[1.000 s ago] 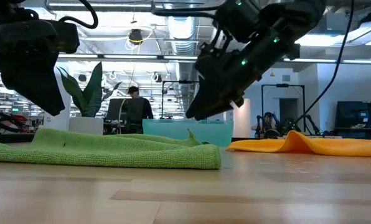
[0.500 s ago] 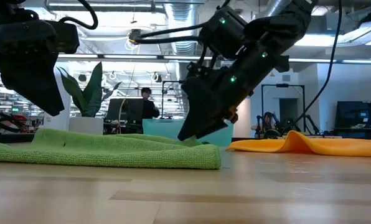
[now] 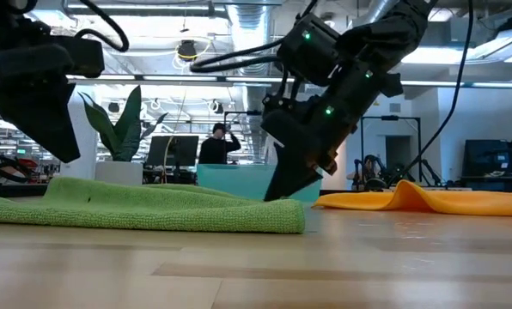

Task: Roll microfiber towels into tight, uniform cylinder then place into a basket
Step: Fold the green towel

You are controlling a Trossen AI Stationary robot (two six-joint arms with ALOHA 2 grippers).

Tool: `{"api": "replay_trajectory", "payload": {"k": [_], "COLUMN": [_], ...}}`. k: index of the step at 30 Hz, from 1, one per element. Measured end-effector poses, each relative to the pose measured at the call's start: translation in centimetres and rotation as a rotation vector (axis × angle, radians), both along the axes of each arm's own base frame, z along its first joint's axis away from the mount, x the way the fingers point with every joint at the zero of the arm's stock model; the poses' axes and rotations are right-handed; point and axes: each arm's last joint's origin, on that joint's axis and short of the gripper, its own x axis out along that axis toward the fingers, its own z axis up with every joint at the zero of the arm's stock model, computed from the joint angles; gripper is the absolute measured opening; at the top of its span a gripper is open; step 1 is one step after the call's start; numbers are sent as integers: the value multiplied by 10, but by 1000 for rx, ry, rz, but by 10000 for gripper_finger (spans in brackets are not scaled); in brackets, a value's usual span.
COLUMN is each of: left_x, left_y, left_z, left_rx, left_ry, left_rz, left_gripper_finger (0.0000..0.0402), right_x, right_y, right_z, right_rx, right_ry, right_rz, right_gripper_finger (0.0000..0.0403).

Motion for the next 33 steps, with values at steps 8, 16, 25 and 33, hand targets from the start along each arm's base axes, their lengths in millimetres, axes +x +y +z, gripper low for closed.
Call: {"api": "replay_trajectory", "payload": {"k": [8,16,25,33], "left_x": [-6,-6,3,31], "left_y": [3,4,13,35], "left_z": [-1,-1,0,6], "left_rx": [7,24,45,72], "left_ry": [44,40,-18,-126], "left_rz": [52,56,110,79], "left_gripper_finger": [190,190,190,190], "right_x": [-6,-18,-45,-55], "right_y": [16,40,72,99], "right_z": [-2,2,18,18], "right_rx": [-19,-94,-212,-256], "right_ry": [53,111,176,162], "right_rz": [43,84,92,161], "right_gripper_finger": [18,5,4,10]}}
